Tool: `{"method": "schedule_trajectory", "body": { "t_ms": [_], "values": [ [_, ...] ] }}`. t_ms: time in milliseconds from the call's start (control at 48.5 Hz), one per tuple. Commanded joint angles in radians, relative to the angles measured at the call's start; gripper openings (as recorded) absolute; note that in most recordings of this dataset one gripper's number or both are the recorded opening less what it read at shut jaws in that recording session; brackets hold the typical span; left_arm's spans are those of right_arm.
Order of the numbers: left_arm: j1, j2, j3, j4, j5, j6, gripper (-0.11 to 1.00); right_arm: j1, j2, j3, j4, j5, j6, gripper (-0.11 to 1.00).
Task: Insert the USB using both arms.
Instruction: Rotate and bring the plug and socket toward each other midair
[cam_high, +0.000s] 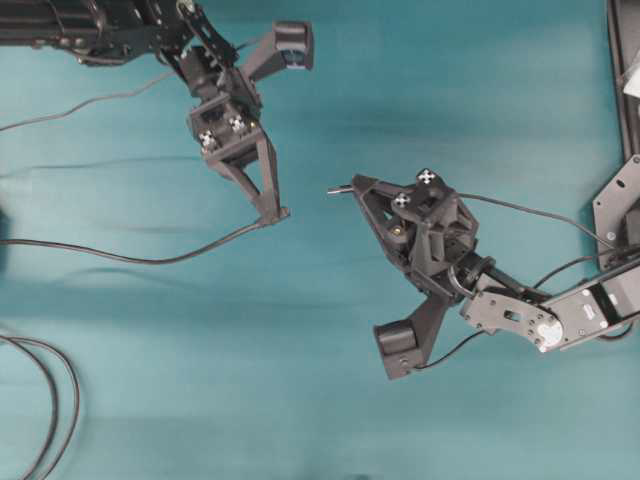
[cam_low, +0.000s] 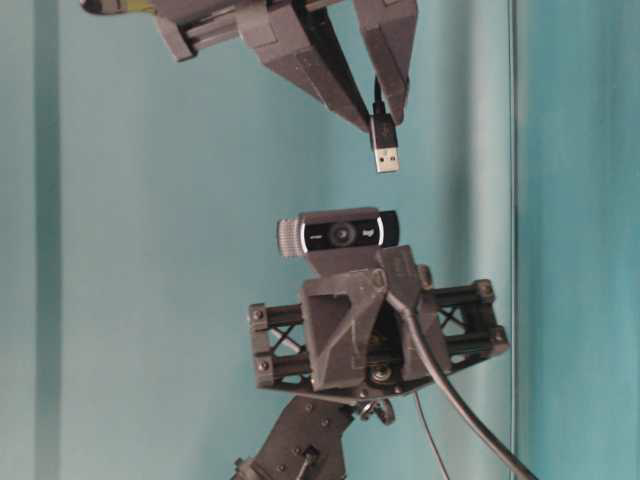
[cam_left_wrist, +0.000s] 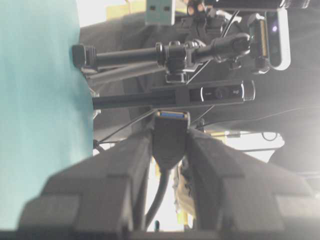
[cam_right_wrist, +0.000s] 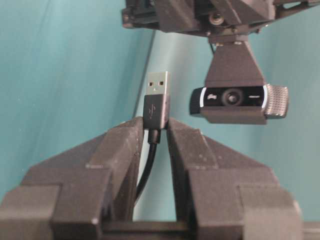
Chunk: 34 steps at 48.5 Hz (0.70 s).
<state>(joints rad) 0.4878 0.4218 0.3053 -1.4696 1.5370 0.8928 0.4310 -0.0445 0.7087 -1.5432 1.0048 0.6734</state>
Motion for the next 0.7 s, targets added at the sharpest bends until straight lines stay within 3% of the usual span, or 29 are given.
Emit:
{"method": "schedule_trajectory", "body": {
  "t_ms": [0,83,248,681],
  "values": [
    [-0.017,-0.009,-0.023,-0.009,0.008,0.018,0.24,-0.002,-0.026,-0.009,-0.009,0.0,0.003,0.2],
    [-0.025,-0.002,-0.031,-0.009,0.012,0.018,0.24,-0.002,-0.038,-0.005,-0.026,-0.015,0.0,0.2],
    [-0.023,0.006,-0.049,-0.009,0.014,0.018,0.24,-0.002,-0.075,0.041,-0.167,-0.084,0.003,0.2],
    [-0.034,0.012,-0.06,-0.009,-0.006,0.009,0.24,-0.002,-0.092,0.071,-0.176,-0.149,0.003,0.2]
  ]
}}
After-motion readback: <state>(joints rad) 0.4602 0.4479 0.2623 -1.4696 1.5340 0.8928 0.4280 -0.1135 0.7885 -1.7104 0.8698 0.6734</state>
